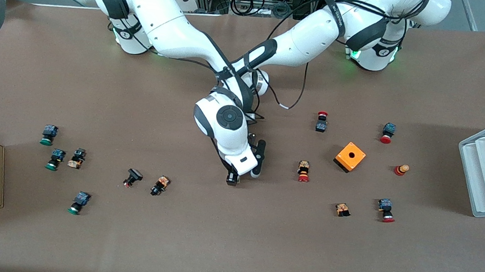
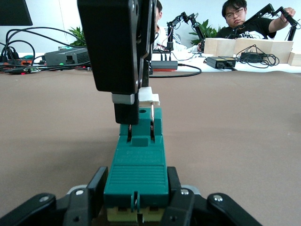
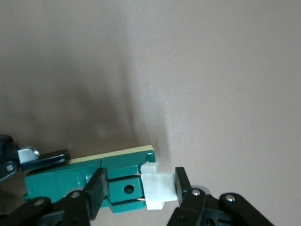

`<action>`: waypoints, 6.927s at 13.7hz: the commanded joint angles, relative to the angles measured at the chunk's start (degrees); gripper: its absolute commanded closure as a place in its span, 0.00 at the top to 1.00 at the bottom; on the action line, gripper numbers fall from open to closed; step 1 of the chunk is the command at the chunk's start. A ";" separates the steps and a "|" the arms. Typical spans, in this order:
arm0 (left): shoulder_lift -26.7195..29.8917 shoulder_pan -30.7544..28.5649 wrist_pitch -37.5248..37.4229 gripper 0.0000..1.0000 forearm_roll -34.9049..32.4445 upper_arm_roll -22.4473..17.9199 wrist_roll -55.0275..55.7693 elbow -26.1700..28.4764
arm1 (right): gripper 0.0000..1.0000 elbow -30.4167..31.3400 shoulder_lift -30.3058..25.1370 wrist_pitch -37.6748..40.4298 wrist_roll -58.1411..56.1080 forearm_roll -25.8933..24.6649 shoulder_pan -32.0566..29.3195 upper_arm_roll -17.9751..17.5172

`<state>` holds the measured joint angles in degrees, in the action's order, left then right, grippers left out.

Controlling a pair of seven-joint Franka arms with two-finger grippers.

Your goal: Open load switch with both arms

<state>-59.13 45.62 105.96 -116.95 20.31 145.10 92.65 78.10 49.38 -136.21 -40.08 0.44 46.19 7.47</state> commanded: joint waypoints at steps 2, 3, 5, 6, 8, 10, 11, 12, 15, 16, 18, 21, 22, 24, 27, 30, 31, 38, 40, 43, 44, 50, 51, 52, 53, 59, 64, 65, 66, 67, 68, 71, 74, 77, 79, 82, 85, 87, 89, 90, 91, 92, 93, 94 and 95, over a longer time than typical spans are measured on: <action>-1.16 0.79 -0.84 0.57 -0.48 -0.53 0.01 -1.33 | 0.65 2.85 -2.44 2.61 -0.70 1.50 0.13 -0.27; -1.16 0.79 -0.84 0.57 -0.39 -0.53 0.01 -1.33 | 0.65 3.11 -2.71 3.05 -0.79 1.50 0.05 -0.27; -1.16 0.79 -0.84 0.57 -0.48 -0.53 0.01 -1.33 | 0.65 3.55 -3.06 3.14 -0.79 1.50 0.05 -0.27; -1.16 0.79 -0.84 0.57 -0.39 -0.53 0.01 -1.33 | 0.65 3.64 -3.23 3.23 -0.70 1.50 0.05 -0.27; -1.16 0.79 -0.84 0.57 -0.39 -0.53 0.01 -1.33 | 0.65 3.64 -3.41 3.32 -0.70 1.50 0.05 -0.27; -1.16 0.79 -0.84 0.57 -0.39 -0.53 0.01 -1.33 | 0.65 3.99 -3.76 3.40 -0.62 1.50 0.13 -0.27; -1.07 0.70 -0.84 0.57 -0.39 -0.53 0.01 -1.33 | 0.65 4.52 -4.20 3.32 -0.70 1.50 0.13 -0.27; -1.07 0.79 -0.84 0.57 -0.39 -0.53 0.01 -1.33 | 0.65 4.96 -4.64 3.40 -0.70 1.50 0.05 -0.27; -1.07 0.70 -0.84 0.57 -0.48 -0.53 0.01 -1.33 | 0.65 5.49 -5.34 3.40 -0.79 1.50 0.05 -0.27; -1.07 0.79 -0.84 0.57 -0.48 -0.53 0.01 -1.33 | 0.65 5.49 -5.34 3.58 -0.70 1.50 0.13 -0.27; -1.07 0.79 -0.84 0.57 -0.39 -0.53 0.01 -1.33 | 0.65 5.58 -5.34 3.58 -0.62 1.50 0.13 -0.27; -1.07 0.70 -0.84 0.57 -0.39 -0.53 0.01 -1.33 | 0.65 5.58 -5.34 3.58 -0.53 1.50 0.31 -0.35; -1.07 0.70 -0.84 0.57 -0.39 -0.53 0.01 -1.33 | 0.65 5.58 -5.43 3.67 -0.27 1.50 0.92 -0.36; -1.07 0.70 -0.84 0.57 -0.39 -0.53 0.01 -1.33 | 0.65 5.58 -5.43 3.67 -0.09 1.50 1.19 -0.36; -1.07 0.70 -0.84 0.57 -0.39 -0.53 0.01 -1.33 | 0.65 5.66 -5.43 3.67 -0.09 1.50 1.28 -0.36; -1.07 0.70 -0.84 0.57 -0.39 -0.53 0.01 -1.33 | 0.65 6.71 -6.13 3.58 0.00 1.50 1.28 -0.36; -1.07 0.70 -0.84 0.57 -0.39 -0.53 0.01 -1.33 | 0.65 7.24 -6.48 3.58 0.00 1.50 1.19 -0.36; -1.07 0.79 -0.84 0.57 -0.39 -0.53 0.01 -1.33 | 0.65 8.65 -7.80 3.58 0.09 1.50 1.36 -0.36; -1.07 0.79 -0.84 0.57 -0.39 -0.53 0.01 -1.33 | 0.65 8.91 -7.98 3.58 0.44 1.50 1.45 -0.36; -1.07 0.70 -0.84 0.57 -0.39 -0.53 0.01 -1.33 | 0.65 9.36 -7.98 3.58 1.05 1.50 1.89 -0.36; -1.07 0.70 -0.84 0.57 -0.30 -0.53 0.09 -1.33 | 0.65 9.44 -8.07 3.58 1.14 1.50 1.98 -0.36; -1.16 0.79 -0.84 0.57 -0.30 -0.53 0.09 -1.33 | 0.65 9.97 -8.42 3.58 1.49 1.50 2.15 -0.36; -1.16 0.79 -0.84 0.57 -0.30 -0.53 0.09 -1.33 | 0.65 10.23 -8.42 3.49 1.76 1.50 2.15 -0.36; -1.16 0.79 -0.84 0.57 -0.30 -0.53 0.09 -1.33 | 0.65 10.32 -8.51 3.49 2.02 1.50 2.15 -0.62; -1.16 0.79 -0.84 0.57 -0.30 -0.53 0.09 -1.33 | 0.65 10.32 -8.60 3.49 2.11 1.41 2.15 -0.71; -1.16 0.79 -0.84 0.57 -0.30 -0.53 0.09 -1.33 | 0.65 12.08 -9.65 2.97 4.30 0.97 2.07 -1.67; -1.07 0.79 -0.84 0.57 -0.30 -0.53 0.09 -1.33 | 0.65 12.26 -9.91 2.88 4.48 0.97 2.07 -1.67; -1.16 0.79 -0.84 0.57 -0.30 -0.44 0.09 -1.33 | 0.64 12.26 -9.91 2.88 4.57 0.97 2.07 -1.67; -1.07 0.79 -0.84 0.57 -0.30 -0.53 0.09 -1.33 | 0.65 12.26 -9.91 2.88 4.83 0.97 2.07 -1.76; -1.07 0.79 -0.84 0.57 -0.30 -0.53 0.09 -1.33 | 0.65 12.34 -9.91 2.88 5.10 0.88 2.07 -1.76; -1.07 0.79 -0.84 0.57 -0.30 -0.53 0.09 -1.33 | 0.64 12.34 -9.91 2.88 5.19 0.88 2.07 -1.76; -1.07 0.79 -0.84 0.57 -0.30 -0.44 0.01 -1.33 | 0.64 13.31 -9.91 1.92 5.62 0.79 2.15 -1.76; -1.07 0.79 -0.84 0.57 -0.30 -0.53 0.01 -1.33 | 0.64 14.36 -10.00 0.86 6.68 0.71 2.24 -2.20; -1.07 0.79 -0.84 0.57 -0.30 -0.53 0.01 -1.33 | 0.64 15.59 -10.79 0.42 6.94 0.71 2.24 -2.29; -1.07 0.79 -0.84 0.57 -0.30 -0.53 0.01 -1.33 | 0.64 16.91 -11.76 -0.37 7.03 0.71 2.24 -2.38; -1.07 0.79 -0.84 0.57 -0.30 -0.53 0.01 -1.33 | 0.64 17.44 -11.76 -1.16 7.12 0.71 2.24 -2.38; -1.07 0.79 -0.84 0.57 -0.30 -0.53 0.01 -1.33 | 0.64 18.32 -11.76 -2.04 7.56 0.71 2.33 -2.38; -0.98 0.79 -0.84 0.57 -0.30 -0.53 0.01 -1.33 | 0.66 18.67 -11.94 -2.13 9.65 0.71 2.94 -2.46; -0.98 0.79 -0.84 0.57 -0.30 -0.53 0.01 -1.33 | 0.66 19.02 -11.94 -2.13 11.60 0.36 3.56 -2.46; -0.90 0.79 -0.84 0.57 -0.30 -0.53 0.01 -1.33 | 0.66 19.02 -11.94 -2.13 11.60 0.09 3.56 -2.47; -0.98 0.79 -0.84 0.57 -0.30 -0.44 0.01 -1.33 | 0.66 19.02 -11.94 -2.13 11.60 0.09 3.47 -2.47; -0.98 0.79 -0.84 0.57 -0.30 -0.53 0.01 -1.33 | 0.66 19.02 -11.94 -2.13 11.60 0.09 3.47 -2.47; -0.98 0.79 -0.84 0.57 -0.30 -0.53 0.01 -1.33 | 0.66 19.02 -11.94 -2.13 11.60 0.09 3.47 -2.47; -0.98 0.79 -0.84 0.57 -0.30 -0.53 0.01 -1.33 | 0.66 19.02 -11.94 -2.13 11.60 0.09 3.47 -2.47; -0.98 0.79 -0.84 0.57 -0.30 -0.53 0.01 -1.33 | 0.67 19.02 -11.94 -2.13 11.60 0.09 3.47 -2.47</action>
<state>-59.14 45.62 105.96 -116.94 20.28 145.10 92.62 94.72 38.93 -137.50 -29.29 0.42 49.23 4.94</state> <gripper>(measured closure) 0.423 0.335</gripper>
